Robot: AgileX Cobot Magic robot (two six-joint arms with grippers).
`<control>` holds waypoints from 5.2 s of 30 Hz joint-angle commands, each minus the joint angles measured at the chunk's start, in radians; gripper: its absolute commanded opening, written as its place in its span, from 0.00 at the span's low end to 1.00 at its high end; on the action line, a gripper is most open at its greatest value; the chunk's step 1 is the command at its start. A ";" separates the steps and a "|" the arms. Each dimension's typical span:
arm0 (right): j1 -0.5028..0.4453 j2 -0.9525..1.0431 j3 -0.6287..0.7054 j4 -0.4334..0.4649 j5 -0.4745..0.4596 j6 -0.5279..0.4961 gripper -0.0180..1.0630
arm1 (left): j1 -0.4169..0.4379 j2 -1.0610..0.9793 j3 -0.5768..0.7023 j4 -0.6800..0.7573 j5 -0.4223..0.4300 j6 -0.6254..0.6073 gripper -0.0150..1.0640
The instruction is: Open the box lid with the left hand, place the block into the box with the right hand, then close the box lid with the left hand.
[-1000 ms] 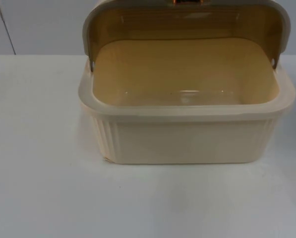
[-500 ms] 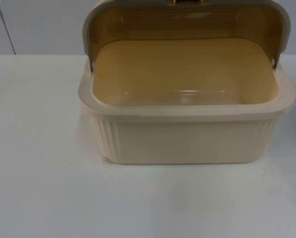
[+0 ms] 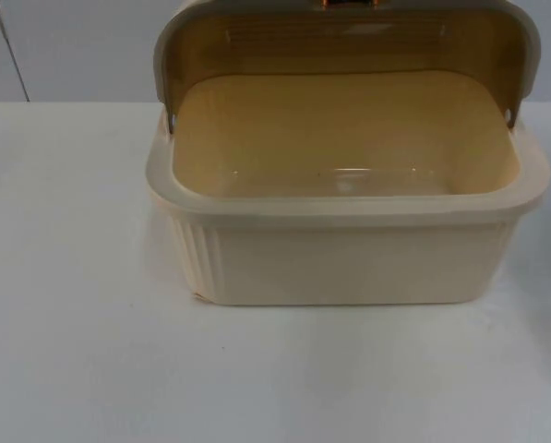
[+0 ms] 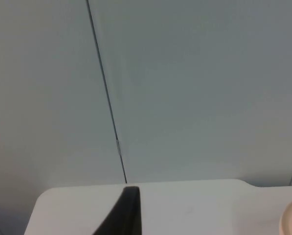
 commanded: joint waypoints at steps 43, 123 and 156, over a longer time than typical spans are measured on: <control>-0.011 0.463 0.004 0.039 -0.199 -0.167 0.11 | 0.001 -0.003 -0.005 0.013 -0.012 -0.010 0.98; 0.474 0.283 -0.182 0.062 -0.539 0.042 0.02 | 0.001 -0.003 -0.005 -0.021 -0.033 -0.010 0.98; 0.471 0.485 -0.182 0.096 -0.827 -0.012 0.84 | 0.001 -0.003 -0.005 -0.017 -0.030 -0.010 0.98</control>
